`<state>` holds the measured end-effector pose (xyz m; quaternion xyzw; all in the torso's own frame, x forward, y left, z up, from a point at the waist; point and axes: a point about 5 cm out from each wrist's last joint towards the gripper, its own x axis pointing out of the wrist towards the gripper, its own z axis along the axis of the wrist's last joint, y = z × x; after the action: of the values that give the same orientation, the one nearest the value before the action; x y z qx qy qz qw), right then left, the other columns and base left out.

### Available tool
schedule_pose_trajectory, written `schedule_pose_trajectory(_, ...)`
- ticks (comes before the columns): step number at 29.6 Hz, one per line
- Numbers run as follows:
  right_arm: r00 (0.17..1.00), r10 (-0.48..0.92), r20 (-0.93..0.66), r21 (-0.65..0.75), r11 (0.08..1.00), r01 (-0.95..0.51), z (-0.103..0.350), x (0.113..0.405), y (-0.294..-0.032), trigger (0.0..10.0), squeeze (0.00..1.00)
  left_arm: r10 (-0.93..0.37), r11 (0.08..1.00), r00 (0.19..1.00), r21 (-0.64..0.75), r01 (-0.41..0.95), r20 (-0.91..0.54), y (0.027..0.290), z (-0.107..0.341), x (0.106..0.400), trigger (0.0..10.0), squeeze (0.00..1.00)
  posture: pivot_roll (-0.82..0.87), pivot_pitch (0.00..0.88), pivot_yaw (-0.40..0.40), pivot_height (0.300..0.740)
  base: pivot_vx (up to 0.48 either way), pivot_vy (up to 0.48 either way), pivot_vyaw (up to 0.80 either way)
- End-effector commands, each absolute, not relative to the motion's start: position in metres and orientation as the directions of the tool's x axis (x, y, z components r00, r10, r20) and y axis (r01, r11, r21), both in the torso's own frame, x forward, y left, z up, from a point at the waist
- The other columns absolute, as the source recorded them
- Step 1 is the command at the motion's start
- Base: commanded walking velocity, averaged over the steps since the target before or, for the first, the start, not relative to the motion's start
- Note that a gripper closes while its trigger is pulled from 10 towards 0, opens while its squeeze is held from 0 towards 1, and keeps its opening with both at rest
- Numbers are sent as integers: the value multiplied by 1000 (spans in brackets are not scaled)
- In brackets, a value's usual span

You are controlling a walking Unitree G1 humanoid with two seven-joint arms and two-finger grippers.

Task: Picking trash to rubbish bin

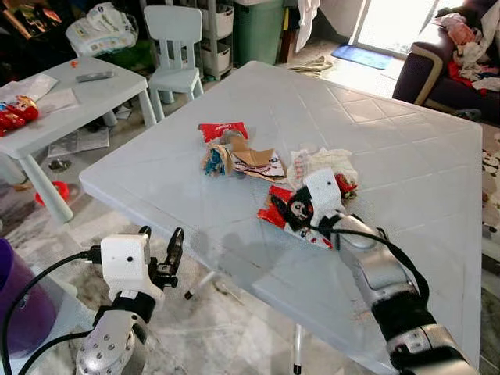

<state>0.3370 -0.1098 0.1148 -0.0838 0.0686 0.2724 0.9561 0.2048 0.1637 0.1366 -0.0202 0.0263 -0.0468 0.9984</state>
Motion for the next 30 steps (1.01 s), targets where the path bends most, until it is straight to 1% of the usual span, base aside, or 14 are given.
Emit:
schedule_pose_trajectory(1,816,556,-161,-127,808,-576,121,333,-106,10000,0,-111,993,992,-48,108,-64,164,136,207,10000,0,199,49,-25,740,0,0,0)
schedule_pose_trajectory(7,785,598,-162,-112,779,-617,119,323,-103,10000,0,-134,990,989,-47,131,-60,164,139,213,10000,0,191,41,-8,740,0,0,0)
schedule_pose_trajectory(12,754,631,-182,-139,743,-655,114,317,-99,10000,0,-143,989,988,-51,140,-58,163,139,214,10000,0,193,35,-6,740,0,0,0)
schedule_pose_trajectory(14,737,643,-207,-176,717,-675,108,312,-97,10000,0,-148,988,987,-53,145,-58,163,140,215,10000,0,195,34,-6,740,0,0,0)
schedule_pose_trajectory(16,736,639,-224,-187,713,-676,105,312,-98,10000,0,-149,988,987,-54,146,-58,163,140,215,10000,0,199,33,-7,740,0,0,0)
schedule_pose_trajectory(19,752,603,-265,-244,713,-657,98,313,-102,10000,0,-152,987,987,-55,148,-61,163,140,214,10000,0,203,34,-8,740,0,0,0)
schedule_pose_trajectory(20,773,563,-291,-277,724,-631,93,316,-107,10000,0,-153,987,986,-56,150,-64,163,139,214,10000,0,204,35,-8,740,0,0,0)
schedule_pose_trajectory(21,773,563,-291,-277,724,-631,93,316,-107,10000,0,-153,987,986,-56,150,-64,163,139,214,10000,0,204,35,-8,740,0,0,0)
schedule_pose_trajectory(23,797,513,-318,-306,740,-598,89,319,-113,10000,0,-156,987,986,-57,153,-66,162,139,213,10000,0,205,35,-9,740,0,0,0)
schedule_pose_trajectory(28,842,409,-352,-334,786,-521,83,327,-126,10000,0,-164,985,984,-60,160,-68,161,139,213,10000,0,204,37,-9,740,0,0,0)
schedule_pose_trajectory(30,847,392,-359,-326,798,-508,81,328,-128,10000,0,-165,985,984,-60,161,-69,161,139,213,10000,0,203,38,-9,740,0,0,0)
